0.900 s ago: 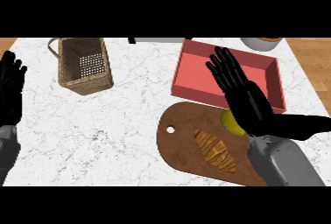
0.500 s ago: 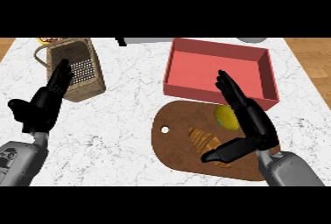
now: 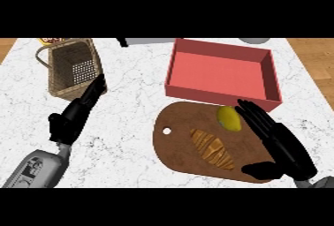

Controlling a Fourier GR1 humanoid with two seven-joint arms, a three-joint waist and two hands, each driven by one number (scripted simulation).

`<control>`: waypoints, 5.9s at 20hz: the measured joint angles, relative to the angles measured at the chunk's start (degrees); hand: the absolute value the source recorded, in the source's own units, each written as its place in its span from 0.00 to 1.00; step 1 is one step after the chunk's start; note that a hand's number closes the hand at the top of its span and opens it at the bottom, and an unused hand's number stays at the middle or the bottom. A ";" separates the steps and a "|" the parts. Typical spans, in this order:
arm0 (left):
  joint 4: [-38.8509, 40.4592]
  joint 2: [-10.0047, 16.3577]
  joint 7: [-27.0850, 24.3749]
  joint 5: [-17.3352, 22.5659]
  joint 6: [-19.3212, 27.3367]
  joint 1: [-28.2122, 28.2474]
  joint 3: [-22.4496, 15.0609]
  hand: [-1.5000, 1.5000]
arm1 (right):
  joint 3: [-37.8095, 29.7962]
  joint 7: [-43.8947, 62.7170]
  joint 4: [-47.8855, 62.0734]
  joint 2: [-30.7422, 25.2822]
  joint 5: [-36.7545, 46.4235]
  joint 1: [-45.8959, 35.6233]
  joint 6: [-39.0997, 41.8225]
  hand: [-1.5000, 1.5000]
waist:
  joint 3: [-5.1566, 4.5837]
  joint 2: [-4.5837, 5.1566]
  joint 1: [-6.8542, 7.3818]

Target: Pick the croissant from the cutting board and place it in the cardboard box

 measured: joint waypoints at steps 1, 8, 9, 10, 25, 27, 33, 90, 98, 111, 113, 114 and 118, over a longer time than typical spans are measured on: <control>-0.85 -0.40 0.34 -0.35 0.13 0.44 -0.74 0.50 | 0.47 1.43 -2.34 -1.41 2.59 1.35 -0.97 0.00 | 0.00 0.02 0.33; -3.41 -1.25 2.64 -1.83 0.38 0.21 -2.14 0.50 | 0.63 17.42 -24.80 -14.03 9.80 9.64 5.61 0.00 | -0.03 0.36 1.44; -3.80 -1.16 2.60 -1.85 0.09 0.47 -2.19 0.50 | 0.74 19.87 -27.83 -15.31 9.43 10.66 7.50 0.00 | -0.02 0.44 1.72; -3.41 -1.73 2.43 -2.33 0.45 0.48 -2.41 0.50 | 0.76 22.24 -30.42 -16.29 8.90 11.41 9.35 0.00 | 0.00 0.57 1.97; -4.70 -5.55 2.71 -6.43 -2.94 1.25 -1.53 0.50 | 5.19 46.16 -35.34 -1.13 8.67 3.65 28.74 0.00 | 0.18 1.32 4.74; -5.38 -5.67 2.89 -6.76 -3.73 1.98 -0.86 0.50 | 6.32 46.38 -33.15 1.55 11.08 3.61 29.50 0.00 | 0.19 1.32 4.74; -4.77 -8.36 4.61 -8.81 -4.68 0.88 0.59 0.50 | 5.39 46.15 -27.82 7.17 13.68 2.79 33.90 0.00 | 0.21 1.34 4.60; -8.33 -18.33 6.52 -19.86 -15.75 4.08 10.99 0.50 | -6.90 31.22 6.87 35.91 46.04 -2.76 32.91 1.00 | -0.11 1.01 4.83; -7.84 -18.32 6.93 -19.51 -16.48 3.26 11.79 0.50 | -4.54 41.71 5.19 39.72 53.55 -7.15 28.54 1.00 | 0.15 1.22 4.58; -6.35 -18.04 5.14 -19.24 -17.50 3.83 13.03 0.50 | 2.34 56.08 -23.76 40.93 52.83 -13.78 41.50 1.00 | 0.18 1.12 4.46; -6.79 -17.85 5.39 -19.19 -17.62 3.83 13.30 0.50 | 2.33 58.94 -26.30 40.88 52.11 -16.99 42.67 1.00 | 0.18 1.12 4.59; -7.36 -18.02 6.34 -19.39 -17.44 3.50 13.12 0.50 | 2.06 59.87 -27.32 40.83 51.56 -18.30 42.70 1.00 | 0.18 1.13 4.64; -6.03 -18.21 5.50 -19.71 -17.36 3.14 13.46 0.50 | -0.77 61.89 -29.50 40.73 49.96 -21.75 42.76 1.00 | 0.18 1.20 4.59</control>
